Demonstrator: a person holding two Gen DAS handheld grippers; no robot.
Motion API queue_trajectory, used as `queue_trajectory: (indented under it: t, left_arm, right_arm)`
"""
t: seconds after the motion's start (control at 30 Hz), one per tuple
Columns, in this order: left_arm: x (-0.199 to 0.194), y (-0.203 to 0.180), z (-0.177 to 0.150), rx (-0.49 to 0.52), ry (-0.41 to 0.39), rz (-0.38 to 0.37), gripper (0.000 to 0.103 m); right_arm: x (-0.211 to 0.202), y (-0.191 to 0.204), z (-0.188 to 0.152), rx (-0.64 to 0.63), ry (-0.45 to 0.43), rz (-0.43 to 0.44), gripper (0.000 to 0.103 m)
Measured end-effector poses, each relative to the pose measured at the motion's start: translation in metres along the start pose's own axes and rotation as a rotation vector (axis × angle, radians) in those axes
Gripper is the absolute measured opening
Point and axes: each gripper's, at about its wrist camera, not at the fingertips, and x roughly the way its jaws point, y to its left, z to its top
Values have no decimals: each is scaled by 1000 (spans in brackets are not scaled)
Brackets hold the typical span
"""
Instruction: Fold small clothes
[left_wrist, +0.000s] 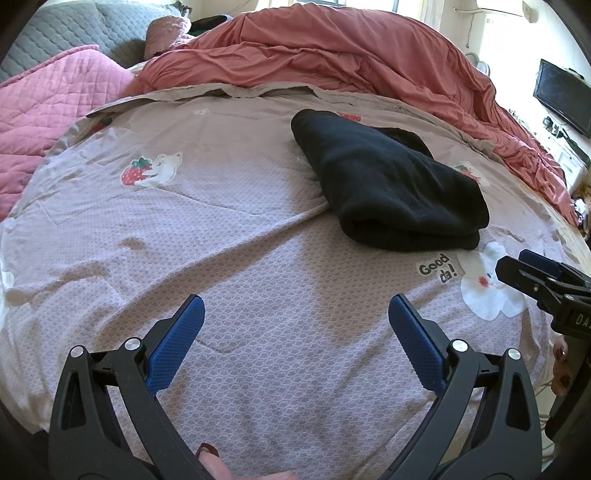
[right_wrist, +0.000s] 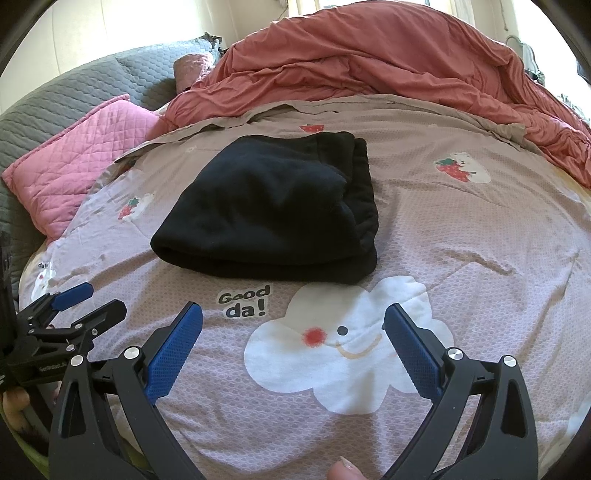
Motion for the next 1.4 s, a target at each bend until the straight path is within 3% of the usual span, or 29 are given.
queue_trajectory:
  t: [1.0,1.2,1.33,1.4]
  left_arm:
    - [1,-10,0,18,8,19,93]
    - [1,-3,3,-14,13,17,93]
    - [-4,26,11,-117,-8,-4,93]
    - [-6,53,19,-154,-19,61,93]
  right_arm:
    - [6,-9,-3,19,25,-25,98]
    - [2,-32,2,84,14,-106,98]
    - [-14,-70,3,170,-25,-249,98]
    - [-29,-107,-1,253,-51,-343,98]
